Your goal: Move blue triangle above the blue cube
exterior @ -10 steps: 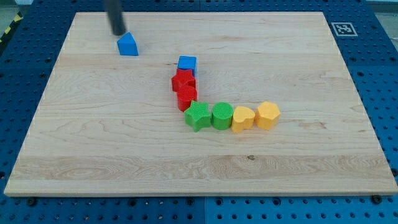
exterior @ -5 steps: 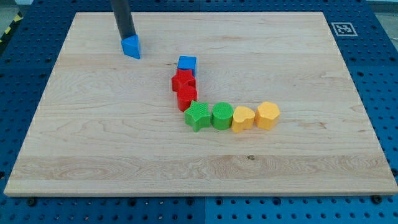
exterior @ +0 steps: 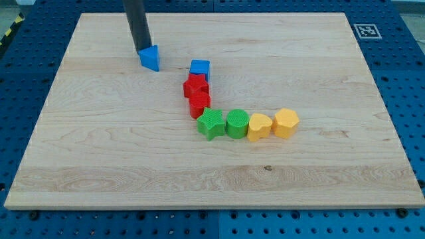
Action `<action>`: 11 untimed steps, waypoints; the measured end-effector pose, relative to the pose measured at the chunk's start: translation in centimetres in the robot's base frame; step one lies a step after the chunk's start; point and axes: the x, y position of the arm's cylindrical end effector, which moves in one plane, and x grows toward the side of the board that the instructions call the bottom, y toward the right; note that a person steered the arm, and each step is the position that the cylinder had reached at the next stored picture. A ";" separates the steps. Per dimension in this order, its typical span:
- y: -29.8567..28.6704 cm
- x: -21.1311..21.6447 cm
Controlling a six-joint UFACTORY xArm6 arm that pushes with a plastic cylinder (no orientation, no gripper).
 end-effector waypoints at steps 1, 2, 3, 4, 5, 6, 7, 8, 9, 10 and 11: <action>-0.9 -0.2; -4.8 0.3; -5.5 2.3; -3.4 3.2; -2.2 2.4; -0.6 2.2; 1.4 2.2; 2.5 2.0; 4.3 0.4; 6.8 -0.7; 7.2 -1.3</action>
